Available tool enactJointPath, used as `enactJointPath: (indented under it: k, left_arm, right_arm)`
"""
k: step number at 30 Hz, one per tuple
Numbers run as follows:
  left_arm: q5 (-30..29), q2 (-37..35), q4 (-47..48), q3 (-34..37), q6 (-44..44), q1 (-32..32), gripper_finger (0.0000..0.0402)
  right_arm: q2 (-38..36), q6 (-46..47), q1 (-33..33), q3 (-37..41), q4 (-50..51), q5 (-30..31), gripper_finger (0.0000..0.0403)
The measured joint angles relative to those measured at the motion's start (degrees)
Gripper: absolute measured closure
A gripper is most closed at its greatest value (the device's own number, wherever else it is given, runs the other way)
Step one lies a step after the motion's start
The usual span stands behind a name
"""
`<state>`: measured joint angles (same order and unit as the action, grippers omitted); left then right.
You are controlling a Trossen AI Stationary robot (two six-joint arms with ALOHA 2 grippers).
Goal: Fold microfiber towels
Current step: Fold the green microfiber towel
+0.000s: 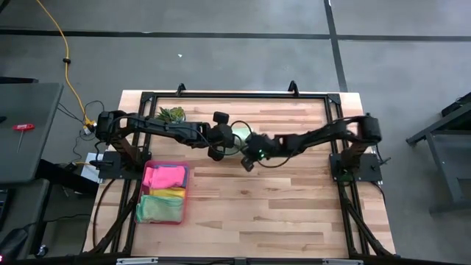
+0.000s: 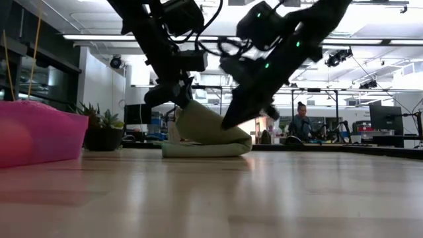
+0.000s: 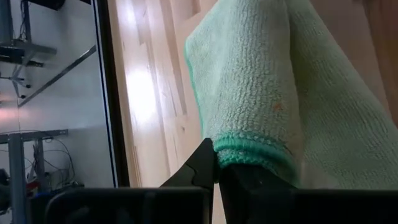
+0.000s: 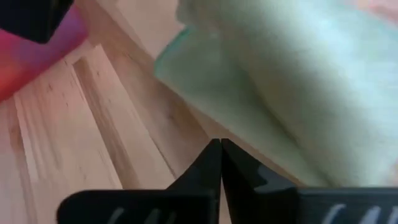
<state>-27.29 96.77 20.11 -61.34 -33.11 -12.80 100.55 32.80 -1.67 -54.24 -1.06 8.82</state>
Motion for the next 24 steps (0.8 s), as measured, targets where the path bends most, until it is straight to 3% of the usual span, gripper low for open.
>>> enactJointPath:
  k: [3, 7, 15, 24]
  left_arm:
    - [0.02, 0.00, -0.13, 0.00, 0.10, 0.00, 0.0401]
    - [0.04, 0.00, -0.14, 0.00, 1.35, 0.00, 0.0401]
    - [1.76, 0.00, -0.60, 0.00, 2.56, 0.00, 0.0401]
    - [1.95, 0.00, -0.45, 0.00, 2.99, 0.00, 0.0401]
  right_arm:
    - [4.88, 2.12, 1.63, 0.01, -7.15, 1.71, 0.0398]
    - [8.98, 9.41, 3.18, 0.00, -12.86, 9.81, 0.0401]
    - [11.00, 17.67, 4.02, 0.00, -14.62, 22.64, 0.0402]
    - [13.06, 19.20, 2.14, 0.00, -13.04, 20.71, 0.0403]
